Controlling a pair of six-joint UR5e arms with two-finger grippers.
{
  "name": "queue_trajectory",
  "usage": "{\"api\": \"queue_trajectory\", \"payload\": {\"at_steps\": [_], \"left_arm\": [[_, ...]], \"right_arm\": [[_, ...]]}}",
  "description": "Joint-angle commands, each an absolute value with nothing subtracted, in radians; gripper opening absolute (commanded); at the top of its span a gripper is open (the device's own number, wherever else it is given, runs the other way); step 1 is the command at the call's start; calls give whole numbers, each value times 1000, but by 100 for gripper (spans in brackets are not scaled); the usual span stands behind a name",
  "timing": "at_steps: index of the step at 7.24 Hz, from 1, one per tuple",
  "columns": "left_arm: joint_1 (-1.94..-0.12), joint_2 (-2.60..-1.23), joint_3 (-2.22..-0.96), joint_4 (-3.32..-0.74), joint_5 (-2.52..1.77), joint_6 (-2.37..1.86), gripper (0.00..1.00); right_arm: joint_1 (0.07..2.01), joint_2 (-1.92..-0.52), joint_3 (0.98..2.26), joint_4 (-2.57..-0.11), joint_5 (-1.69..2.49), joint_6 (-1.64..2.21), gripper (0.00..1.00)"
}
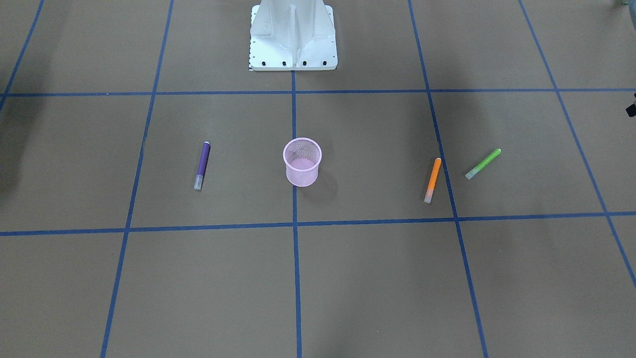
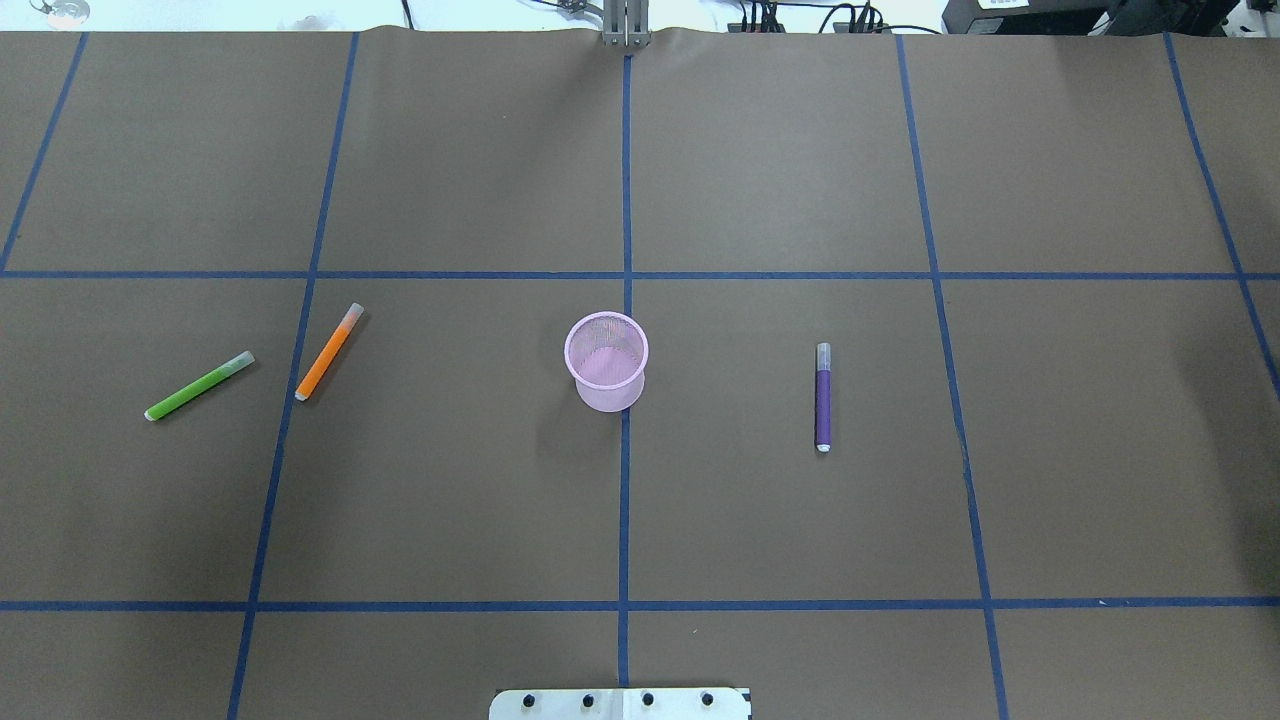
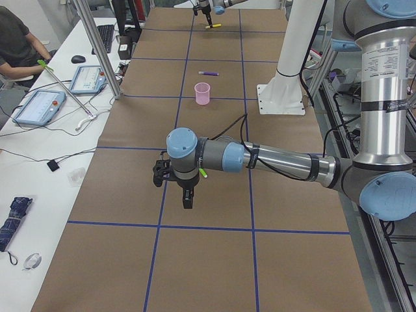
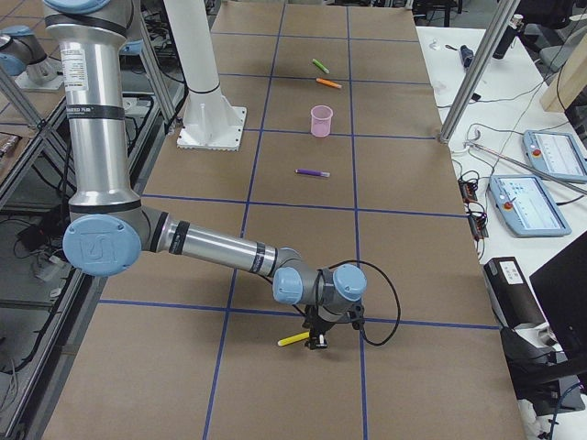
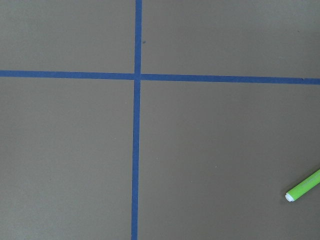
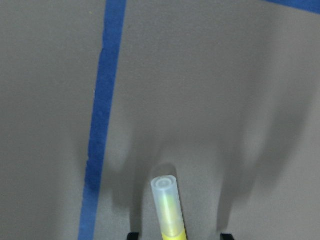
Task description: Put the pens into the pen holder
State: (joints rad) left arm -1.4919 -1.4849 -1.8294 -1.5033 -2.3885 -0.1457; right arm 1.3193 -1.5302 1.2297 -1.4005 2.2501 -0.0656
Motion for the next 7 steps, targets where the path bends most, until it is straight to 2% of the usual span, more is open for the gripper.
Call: {"api": "queue_trajectory", "payload": {"at_steps": [1, 3, 4, 7], "left_arm": [[-1491, -1485, -1830, -1503, -2388, -146, 100], [-1491, -1485, -1830, -1503, -2388, -146, 100], [-1493, -1485, -1833, -1503, -2388, -144, 100], [-1493, -1483, -1850, -1502, -2388, -146, 100]], "right_arm": [[1319, -1531, 1229, -1401, 2253, -66, 44], [1319, -1532, 1226, -1401, 2253, -64, 12], [1319, -1529, 1227, -1401, 2261, -61, 0], [1319, -1517, 1256, -1404, 2330, -57, 0]]}}
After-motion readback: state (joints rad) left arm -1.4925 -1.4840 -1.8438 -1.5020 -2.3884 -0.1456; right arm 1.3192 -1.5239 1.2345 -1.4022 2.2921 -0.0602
